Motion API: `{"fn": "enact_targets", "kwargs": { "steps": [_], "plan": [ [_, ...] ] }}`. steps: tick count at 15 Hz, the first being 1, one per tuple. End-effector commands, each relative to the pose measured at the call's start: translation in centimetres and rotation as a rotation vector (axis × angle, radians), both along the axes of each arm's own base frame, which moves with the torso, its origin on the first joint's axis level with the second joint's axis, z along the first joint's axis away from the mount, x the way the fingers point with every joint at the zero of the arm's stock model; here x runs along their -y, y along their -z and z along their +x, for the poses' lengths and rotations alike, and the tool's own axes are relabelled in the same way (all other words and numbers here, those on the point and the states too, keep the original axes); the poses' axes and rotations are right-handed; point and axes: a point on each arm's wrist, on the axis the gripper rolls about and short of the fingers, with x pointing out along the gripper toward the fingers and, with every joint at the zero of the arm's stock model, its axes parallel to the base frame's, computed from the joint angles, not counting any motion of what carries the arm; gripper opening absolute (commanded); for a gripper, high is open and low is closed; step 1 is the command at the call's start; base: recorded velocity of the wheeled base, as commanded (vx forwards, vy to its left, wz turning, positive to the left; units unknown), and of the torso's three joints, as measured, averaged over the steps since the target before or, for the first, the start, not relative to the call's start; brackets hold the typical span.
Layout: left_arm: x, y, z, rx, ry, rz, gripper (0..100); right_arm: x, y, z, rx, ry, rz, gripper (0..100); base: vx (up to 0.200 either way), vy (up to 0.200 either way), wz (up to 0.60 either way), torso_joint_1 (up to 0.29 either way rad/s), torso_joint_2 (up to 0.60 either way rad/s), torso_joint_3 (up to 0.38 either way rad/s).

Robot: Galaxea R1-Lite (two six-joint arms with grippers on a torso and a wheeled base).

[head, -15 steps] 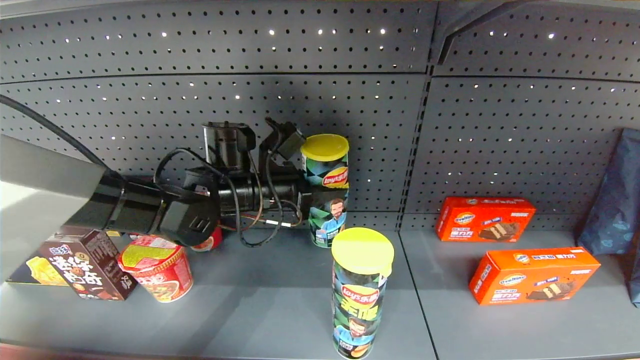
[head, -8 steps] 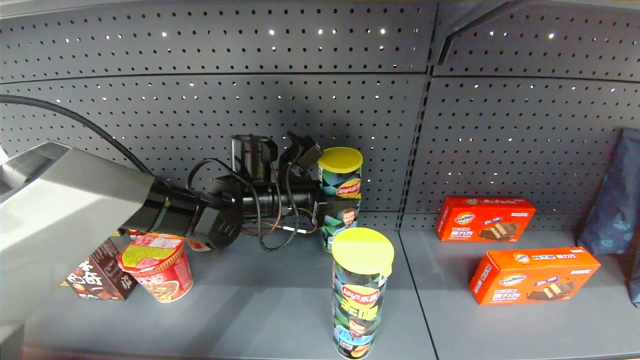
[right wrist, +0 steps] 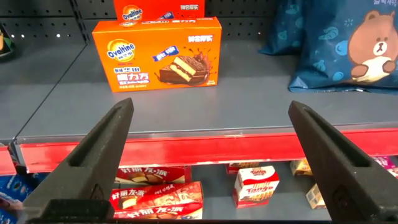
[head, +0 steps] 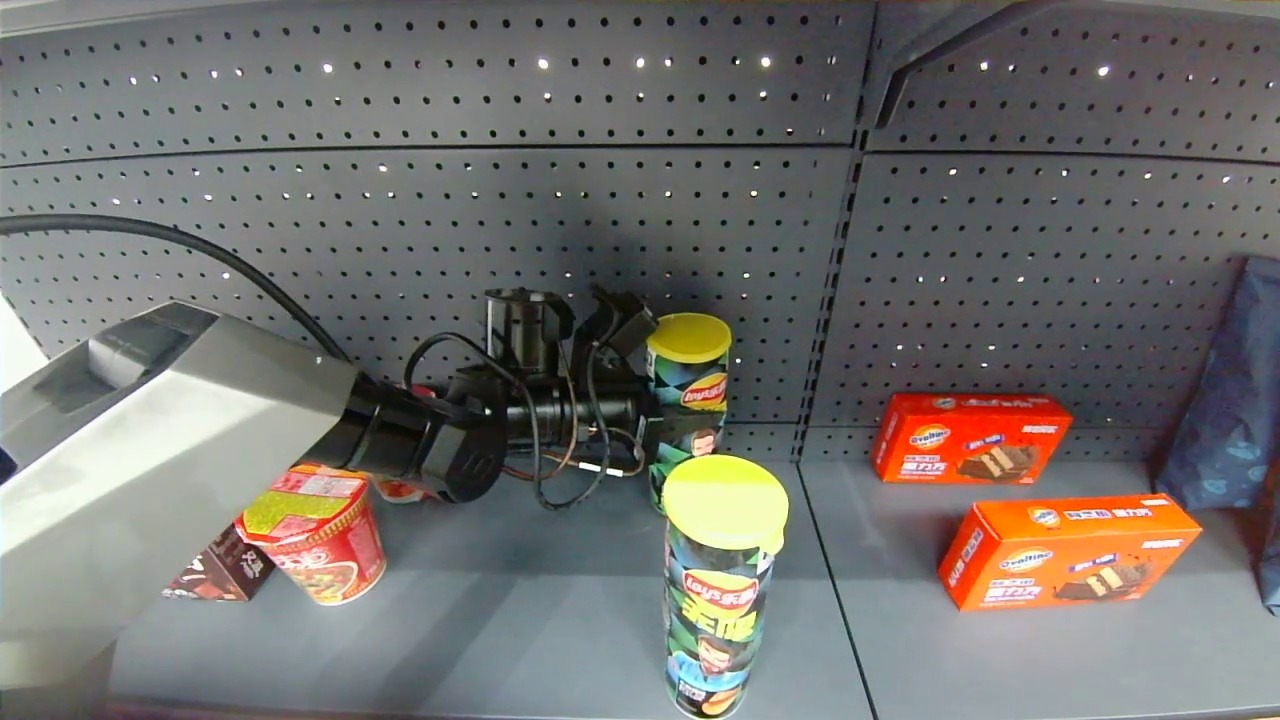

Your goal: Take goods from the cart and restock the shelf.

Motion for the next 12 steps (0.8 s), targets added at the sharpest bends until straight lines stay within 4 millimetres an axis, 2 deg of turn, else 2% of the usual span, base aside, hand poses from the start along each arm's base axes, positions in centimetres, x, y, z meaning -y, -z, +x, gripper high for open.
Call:
{"fn": "enact_targets", "kwargs": {
  "steps": [1,8,9,12],
  "plan": [
    [0.07,0.6,0.2,-0.009,0.0,0.005,0,0.0,-0.01,0.01,-0.001,-0.001,-0.001,100,0.0,0.0,0.0,0.0,0.0,0.0],
    [0.31,1.47,0.42,-0.018,-0.003,0.013,0,0.0,-0.01,0.01,-0.001,-0.001,-0.001,100,0.0,0.0,0.0,0.0,0.0,0.0],
    [0.56,1.47,0.29,-0.02,0.003,0.012,100,0.0,-0.01,0.01,-0.001,-0.001,-0.001,100,0.0,0.0,0.0,0.0,0.0,0.0],
    [0.67,1.33,0.04,-0.014,-0.027,0.022,100,0.0,-0.01,0.01,-0.001,-0.001,-0.001,100,0.0,0.0,0.0,0.0,0.0,0.0]
  ]
}}
